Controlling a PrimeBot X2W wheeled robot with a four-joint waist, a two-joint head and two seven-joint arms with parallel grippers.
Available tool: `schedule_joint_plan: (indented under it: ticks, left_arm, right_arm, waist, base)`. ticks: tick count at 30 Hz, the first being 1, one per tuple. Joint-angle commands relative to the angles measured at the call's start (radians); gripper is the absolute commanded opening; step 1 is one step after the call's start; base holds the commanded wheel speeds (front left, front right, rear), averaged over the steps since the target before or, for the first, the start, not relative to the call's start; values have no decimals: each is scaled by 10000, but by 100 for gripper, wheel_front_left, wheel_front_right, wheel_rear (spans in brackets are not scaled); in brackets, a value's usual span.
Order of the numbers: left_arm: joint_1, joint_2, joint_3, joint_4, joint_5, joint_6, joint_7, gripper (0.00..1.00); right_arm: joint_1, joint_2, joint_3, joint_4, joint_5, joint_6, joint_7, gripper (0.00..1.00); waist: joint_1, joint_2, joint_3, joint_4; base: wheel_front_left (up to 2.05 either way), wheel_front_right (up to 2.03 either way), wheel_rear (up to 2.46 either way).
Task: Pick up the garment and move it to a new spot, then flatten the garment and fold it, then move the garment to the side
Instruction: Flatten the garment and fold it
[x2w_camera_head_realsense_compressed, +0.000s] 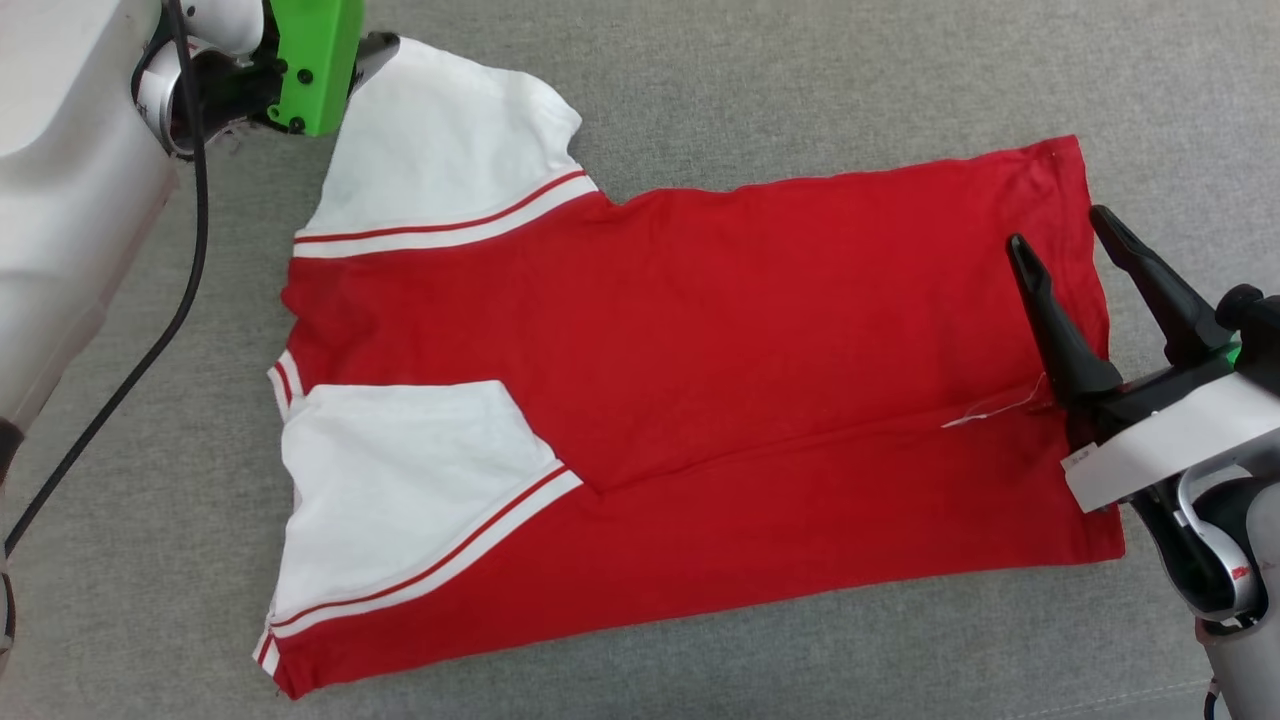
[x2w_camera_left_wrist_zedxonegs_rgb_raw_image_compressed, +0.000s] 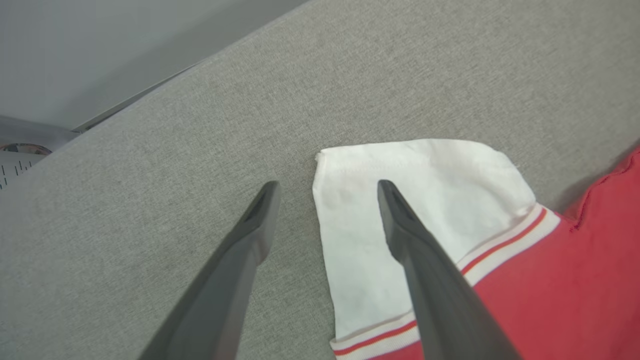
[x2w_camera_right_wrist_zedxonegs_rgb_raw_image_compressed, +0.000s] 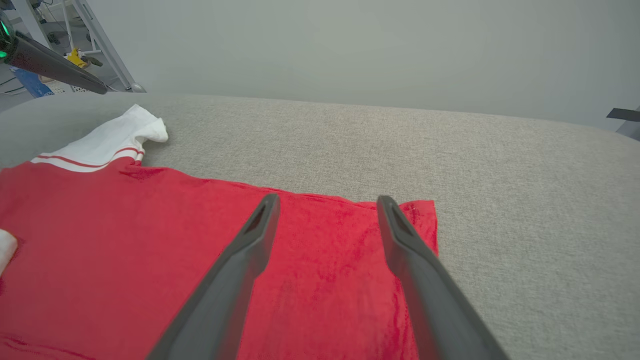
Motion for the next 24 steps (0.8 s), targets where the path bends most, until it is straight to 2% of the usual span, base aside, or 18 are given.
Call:
schedule_joint_plan:
  ticks: [1, 13, 14, 15, 19, 24]
  left_arm:
    - [-225, -27, -125, 129, -120, -55, 286, 100]
    - [-30, 283, -875, 38, -479, -78, 1235, 100]
    - [-13, 306, -914, -25, -493, -78, 1233, 34]
    - [0, 329, -943, -81, -500, -79, 1215, 0]
    - [-18, 453, -1011, -332, -478, -79, 776, 0]
    - [-26, 577, -977, -824, -602, -79, -236, 0]
  right_arm:
    - [-224, 33, 45, 8, -83, -9, -104, 100]
    - [-744, -23, 349, 537, 20, -9, -499, 100]
    - [-762, -36, 348, 586, 42, -9, -521, 100]
    - [-785, -47, 332, 619, 63, -9, -541, 100]
    - [-951, -221, 167, 686, 81, -9, -581, 100]
    - [-1376, -742, -229, 638, -7, -9, -219, 100]
  waist:
    - [-2, 0, 772, -491]
    - [-2, 0, 1174, -673]
    - [-2, 0, 1159, -660]
    - [-2, 0, 1136, -642]
    - [-2, 0, 923, -505]
    - [-2, 0, 465, -150]
  base:
    - [0, 0, 0]
    - [0, 0, 0]
    - [0, 0, 0]
    - [0, 0, 0]
    - [0, 0, 0]
    - [0, 0, 0]
